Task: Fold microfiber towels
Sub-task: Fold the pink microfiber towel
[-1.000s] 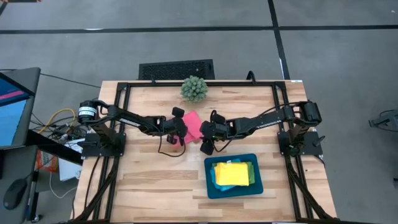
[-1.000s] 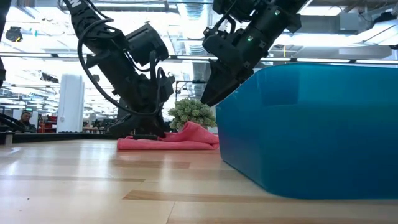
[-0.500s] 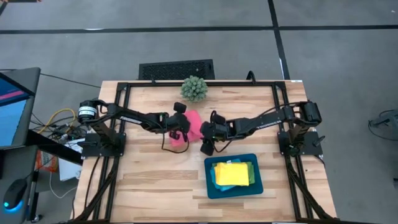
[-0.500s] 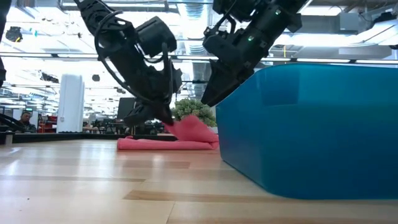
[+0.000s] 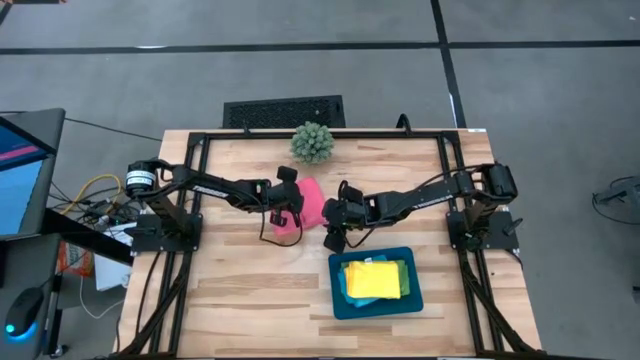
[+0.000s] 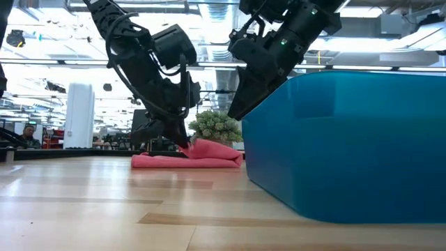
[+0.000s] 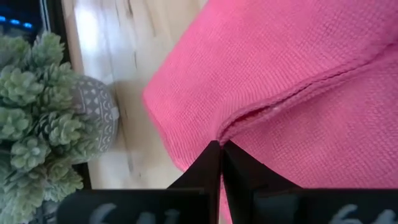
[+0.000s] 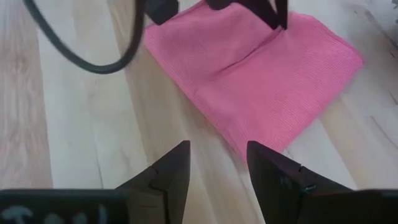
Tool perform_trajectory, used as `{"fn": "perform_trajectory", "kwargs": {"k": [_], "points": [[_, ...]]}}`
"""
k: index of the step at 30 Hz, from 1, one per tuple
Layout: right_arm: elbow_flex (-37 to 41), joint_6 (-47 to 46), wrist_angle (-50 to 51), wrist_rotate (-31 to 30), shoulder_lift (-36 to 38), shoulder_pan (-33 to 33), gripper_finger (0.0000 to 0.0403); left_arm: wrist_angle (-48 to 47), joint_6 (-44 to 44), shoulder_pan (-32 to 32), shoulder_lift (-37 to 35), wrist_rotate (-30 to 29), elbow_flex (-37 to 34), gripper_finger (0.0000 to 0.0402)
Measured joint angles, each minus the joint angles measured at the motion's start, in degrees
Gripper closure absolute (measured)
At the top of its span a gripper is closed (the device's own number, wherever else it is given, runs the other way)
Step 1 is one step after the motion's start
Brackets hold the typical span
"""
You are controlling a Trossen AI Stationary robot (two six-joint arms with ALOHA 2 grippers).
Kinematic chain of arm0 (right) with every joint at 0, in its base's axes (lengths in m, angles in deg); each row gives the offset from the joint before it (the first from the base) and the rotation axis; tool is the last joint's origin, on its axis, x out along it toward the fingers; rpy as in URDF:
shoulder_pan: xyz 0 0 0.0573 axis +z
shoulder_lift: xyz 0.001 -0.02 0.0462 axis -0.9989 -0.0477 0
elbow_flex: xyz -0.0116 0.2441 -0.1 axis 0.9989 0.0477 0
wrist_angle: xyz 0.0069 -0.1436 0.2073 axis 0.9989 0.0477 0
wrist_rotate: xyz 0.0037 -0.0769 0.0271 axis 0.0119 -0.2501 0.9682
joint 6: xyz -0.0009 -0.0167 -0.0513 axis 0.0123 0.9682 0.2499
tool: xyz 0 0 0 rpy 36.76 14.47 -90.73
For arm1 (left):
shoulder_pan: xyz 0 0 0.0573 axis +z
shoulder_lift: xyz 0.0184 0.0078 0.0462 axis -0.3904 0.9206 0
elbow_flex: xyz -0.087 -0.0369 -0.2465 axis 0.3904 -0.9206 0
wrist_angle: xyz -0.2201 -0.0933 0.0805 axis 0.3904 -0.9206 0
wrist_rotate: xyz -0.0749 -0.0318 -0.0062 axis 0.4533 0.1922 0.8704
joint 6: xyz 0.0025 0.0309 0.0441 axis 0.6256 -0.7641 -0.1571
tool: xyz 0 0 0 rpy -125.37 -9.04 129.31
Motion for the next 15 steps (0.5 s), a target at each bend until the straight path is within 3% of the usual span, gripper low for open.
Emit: {"fn": "perform_trajectory", "kwargs": {"k": [8, 15], "points": [[0.02, 0.0, -0.02, -0.04, 0.0, 0.01, 0.0221, -0.26, 0.98, -0.28, 0.0, -1.14, 0.0, 0.0394], [-0.05, 0.44, -5.34, -0.33, -1.45, -0.5, 0.0221, -0.72, 3.4, -1.03, 0.0, -2.01, 0.0, 0.0333]]}}
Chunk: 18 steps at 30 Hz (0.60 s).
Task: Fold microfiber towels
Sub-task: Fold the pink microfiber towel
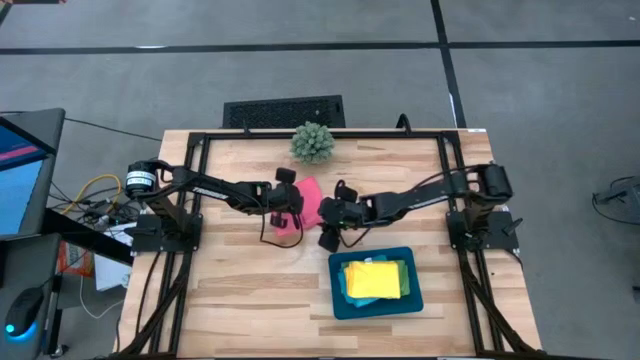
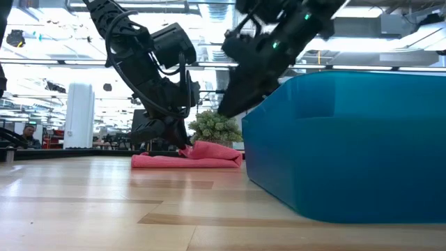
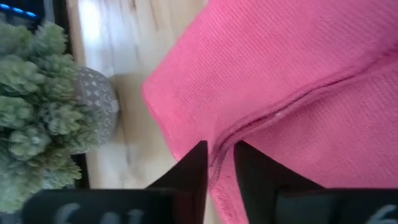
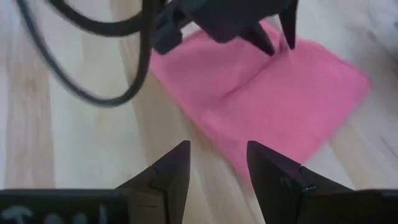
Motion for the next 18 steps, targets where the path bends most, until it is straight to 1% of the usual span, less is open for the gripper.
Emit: {"fn": "perform_trajectory", "kwargs": {"k": [2, 4, 6, 8, 11, 16, 18], "points": [[0.24, 0.51, -1.36, 0.0, -1.44, -0.57, 0.0221, -1.36, 0.88, -0.31, 0.0, 0.61, 0.09, 0.0311], [-0.03, 0.89, -5.57, 0.14, -4.0, -1.33, 0.0221, -2.17, 1.58, -0.62, 0.0, 0.6, 0.13, 0.0292], [0.26, 1.01, -5.89, 0.13, -5.67, -2.17, 0.0221, -2.53, 2.14, -1.03, 0.0, -0.81, 0.13, 0.0277], [0.1, 0.8, -8.88, 0.16, -7.77, -2.9, 0.0221, -2.83, 2.64, -1.36, -0.01, -3.13, 0.15, 0.0266], [0.12, 0.13, -9.15, 0.18, -9.2, -3.92, 0.0221, -3.18, 2.59, -2.04, -0.04, -6.11, 0.17, 0.0258], [0.16, -0.35, -7.79, 0.3, -12.0, -4.69, 0.0221, -3.38, 3.7, -3.86, -0.04, -12.2, 0.17, 0.0259], [0.14, -0.37, -7.75, 0.28, -12.53, -4.69, 0.0221, -3.31, 5.01, -4.53, -0.04, -13.35, 0.41, 0.0259]]}}
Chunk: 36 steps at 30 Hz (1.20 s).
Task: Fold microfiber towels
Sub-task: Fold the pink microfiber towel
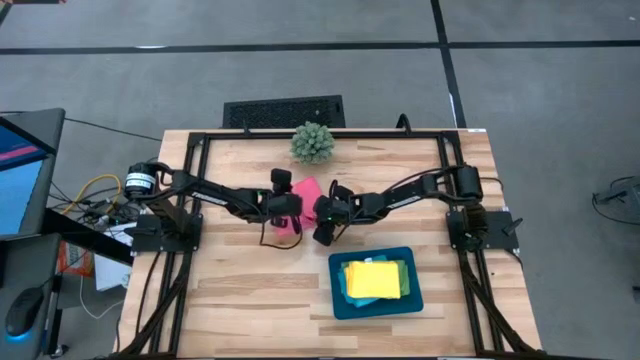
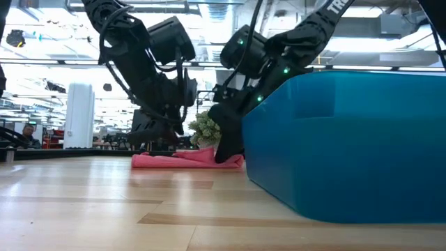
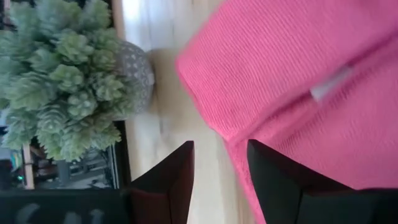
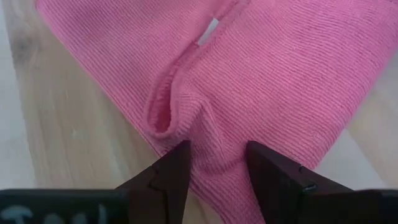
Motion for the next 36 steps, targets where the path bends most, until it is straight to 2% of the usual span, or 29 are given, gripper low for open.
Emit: {"fn": "perform_trajectory", "kwargs": {"k": [3, 8, 16, 24, 30, 36], "points": [[-0.02, 0.0, 0.14, -0.08, -0.03, 0.18, 0.0221, 1.41, 4.0, -0.45, -0.04, 1.01, 0.62, 0.0259], [0.03, 0.0, -0.56, -0.02, 1.64, 0.34, 0.0221, 7.13, 10.35, 0.18, -0.04, 9.07, 0.74, 0.026], [-0.02, -0.02, -2.95, -2.72, 3.97, 2.42, 0.0221, 7.66, 11.87, 4.42, -0.07, 13.93, 0.5, 0.026], [-0.04, -0.08, -9.39, -2.86, -1.34, 2.0, 0.0221, 7.46, 13.89, 8.61, -0.07, 20.98, 0.5, 0.026], [-0.07, -0.08, -10.06, -2.73, -3.57, 2.05, 0.0221, 7.33, 14.39, 9.43, -0.07, 20.59, 0.5, 0.026], [0.02, 0.44, -9.53, -2.65, -1.62, 2.19, 0.0221, 0.4, 18.15, 7.97, -3.94, 9.97, 3.13, 0.026]]}}
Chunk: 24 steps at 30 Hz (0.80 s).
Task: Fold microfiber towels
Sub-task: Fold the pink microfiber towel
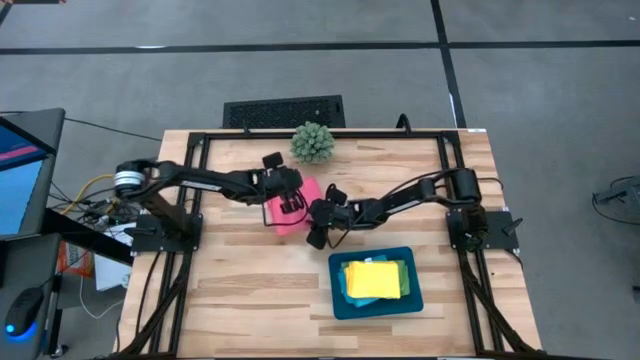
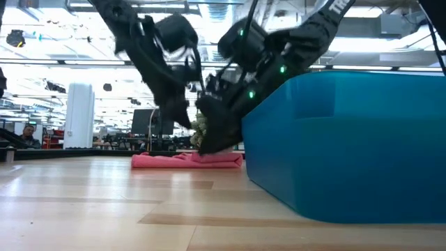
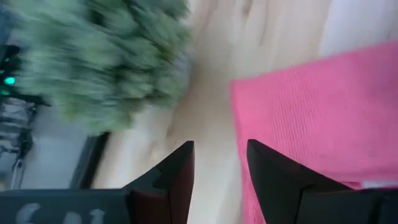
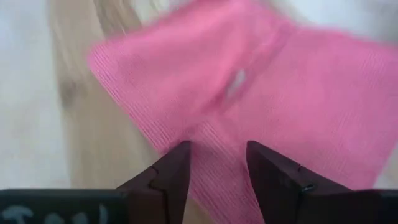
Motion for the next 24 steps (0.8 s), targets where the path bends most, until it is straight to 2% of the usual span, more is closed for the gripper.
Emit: {"fn": "perform_trajectory", "kwargs": {"k": [4, 7, 11, 14, 19, 24], "points": [[-0.02, 0.0, 1.28, -0.16, 3.51, 0.01, 0.0221, -8.61, 9.2, -1.93, -6.91, -0.37, 2.18, 0.026], [-0.05, -0.02, 2.52, -0.3, 6.72, -0.03, 0.0221, -11.15, 23.62, -3.78, -13.53, 2.62, 1.2, 0.026], [-0.08, -0.28, 5.88, -0.34, 10.67, -0.11, 0.0221, -12.37, 46.61, -7.76, -18.97, 4.34, -4.68, 0.026], [-0.06, -0.31, 10.08, -0.42, 12.82, 0.01, 0.0221, -11.28, 62.57, -12.1, -20.05, 3.5, -10.14, 0.026], [-0.04, -0.42, 15.86, -0.61, 14.62, 0.8, 0.0221, -1.87, 83.03, -19.13, -18.74, 0.46, -19.68, 0.0246], [-0.04, -0.17, 17.4, -0.66, 14.65, 1.61, 0.0221, 4.97, 95.35, -22.62, -18.33, -0.55, -25.24, 0.0221]]}}
